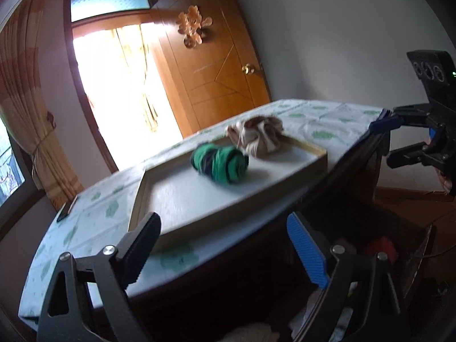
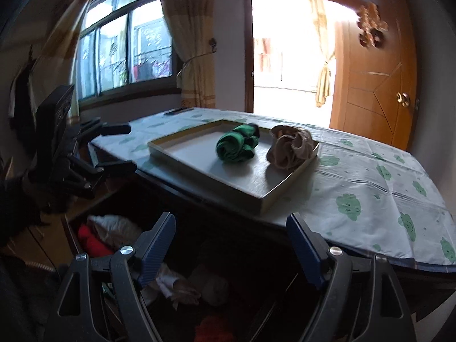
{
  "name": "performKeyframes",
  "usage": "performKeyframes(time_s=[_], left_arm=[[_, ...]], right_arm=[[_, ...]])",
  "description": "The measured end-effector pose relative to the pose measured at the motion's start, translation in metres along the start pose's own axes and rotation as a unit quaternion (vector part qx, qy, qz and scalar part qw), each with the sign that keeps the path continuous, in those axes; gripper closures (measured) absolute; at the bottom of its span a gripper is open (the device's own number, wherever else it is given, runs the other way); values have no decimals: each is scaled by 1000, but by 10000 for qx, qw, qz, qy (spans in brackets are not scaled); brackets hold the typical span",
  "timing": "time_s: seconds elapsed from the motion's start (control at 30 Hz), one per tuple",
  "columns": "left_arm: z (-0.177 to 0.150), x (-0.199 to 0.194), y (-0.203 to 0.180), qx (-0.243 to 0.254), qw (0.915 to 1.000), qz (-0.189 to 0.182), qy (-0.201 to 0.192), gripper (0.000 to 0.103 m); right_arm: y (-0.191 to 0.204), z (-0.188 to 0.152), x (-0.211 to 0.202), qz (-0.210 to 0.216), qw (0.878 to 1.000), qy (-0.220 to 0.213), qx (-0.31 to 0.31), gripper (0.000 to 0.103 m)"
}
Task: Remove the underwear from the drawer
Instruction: 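Lower both tools into the open drawer toward the clothes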
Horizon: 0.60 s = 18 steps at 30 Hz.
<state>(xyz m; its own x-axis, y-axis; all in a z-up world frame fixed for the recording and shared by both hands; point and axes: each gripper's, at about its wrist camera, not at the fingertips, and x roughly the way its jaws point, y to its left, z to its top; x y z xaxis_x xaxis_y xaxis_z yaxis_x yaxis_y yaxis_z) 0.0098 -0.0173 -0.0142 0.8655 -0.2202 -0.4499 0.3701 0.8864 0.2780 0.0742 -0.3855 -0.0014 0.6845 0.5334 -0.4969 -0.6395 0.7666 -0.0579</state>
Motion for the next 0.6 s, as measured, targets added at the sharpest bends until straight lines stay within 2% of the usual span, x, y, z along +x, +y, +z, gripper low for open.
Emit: performKeyframes(time_s=[0.13,0.37,0.6], left_arm=[[-29,2,1,-39,9994,62,333,11],[-67,14,4,-190,9947,72,1003,11],[-87,33,5,-26,9829,14,1840,11]], right_arm=[[19,-22,13,-94,9980,316,-548,21],[25,-42,40,-134,9921,803,-955,21],[25,-50,59,-140,9866,1205,-1090,21]])
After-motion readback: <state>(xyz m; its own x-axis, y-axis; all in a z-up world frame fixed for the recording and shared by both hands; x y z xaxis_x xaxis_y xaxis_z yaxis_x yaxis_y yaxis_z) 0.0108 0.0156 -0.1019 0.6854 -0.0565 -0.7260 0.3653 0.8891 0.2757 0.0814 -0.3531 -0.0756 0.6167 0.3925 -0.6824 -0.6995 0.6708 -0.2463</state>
